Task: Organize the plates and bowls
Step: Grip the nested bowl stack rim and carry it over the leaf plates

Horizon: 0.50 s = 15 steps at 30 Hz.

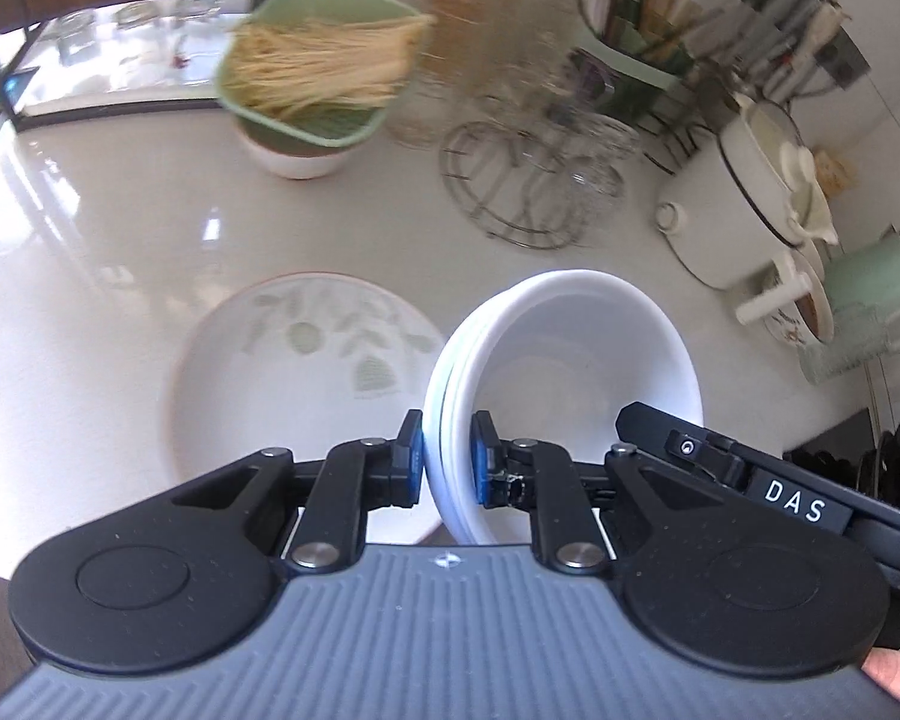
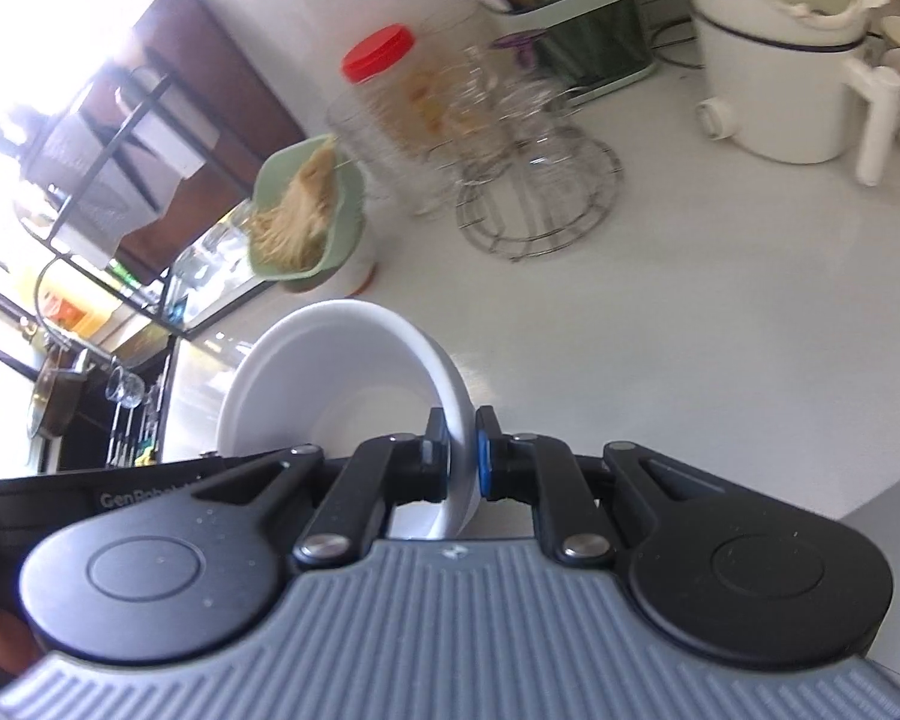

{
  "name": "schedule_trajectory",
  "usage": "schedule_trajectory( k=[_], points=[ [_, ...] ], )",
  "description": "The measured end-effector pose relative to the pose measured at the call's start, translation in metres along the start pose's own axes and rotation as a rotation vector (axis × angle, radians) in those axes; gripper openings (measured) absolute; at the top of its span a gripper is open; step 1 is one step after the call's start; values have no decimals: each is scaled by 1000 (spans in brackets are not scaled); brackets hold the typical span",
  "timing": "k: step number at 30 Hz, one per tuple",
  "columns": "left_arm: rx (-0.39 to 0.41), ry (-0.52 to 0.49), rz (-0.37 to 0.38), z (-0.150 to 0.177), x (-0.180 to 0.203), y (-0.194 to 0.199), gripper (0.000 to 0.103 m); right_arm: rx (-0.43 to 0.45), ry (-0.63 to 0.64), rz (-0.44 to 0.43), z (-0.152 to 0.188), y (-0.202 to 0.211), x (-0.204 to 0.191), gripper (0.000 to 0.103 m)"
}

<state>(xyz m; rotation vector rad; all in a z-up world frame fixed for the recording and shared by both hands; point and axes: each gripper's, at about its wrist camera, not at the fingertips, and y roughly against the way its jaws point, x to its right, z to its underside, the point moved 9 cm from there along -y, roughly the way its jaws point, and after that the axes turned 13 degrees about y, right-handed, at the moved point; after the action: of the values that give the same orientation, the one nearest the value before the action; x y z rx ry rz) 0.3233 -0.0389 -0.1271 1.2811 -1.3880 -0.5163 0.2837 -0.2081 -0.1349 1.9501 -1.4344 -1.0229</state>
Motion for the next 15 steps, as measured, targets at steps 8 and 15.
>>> schedule_trajectory(
  k=[8, 15],
  points=[
    [22, 133, -5, -2, -59, -14, 19, -47, 72, -37, 3, -37, -40, 13],
    [-6, 147, -21, 0, -90, -35, 19, -111, 121, -14, 17, -70, -59, 13]
  ],
)
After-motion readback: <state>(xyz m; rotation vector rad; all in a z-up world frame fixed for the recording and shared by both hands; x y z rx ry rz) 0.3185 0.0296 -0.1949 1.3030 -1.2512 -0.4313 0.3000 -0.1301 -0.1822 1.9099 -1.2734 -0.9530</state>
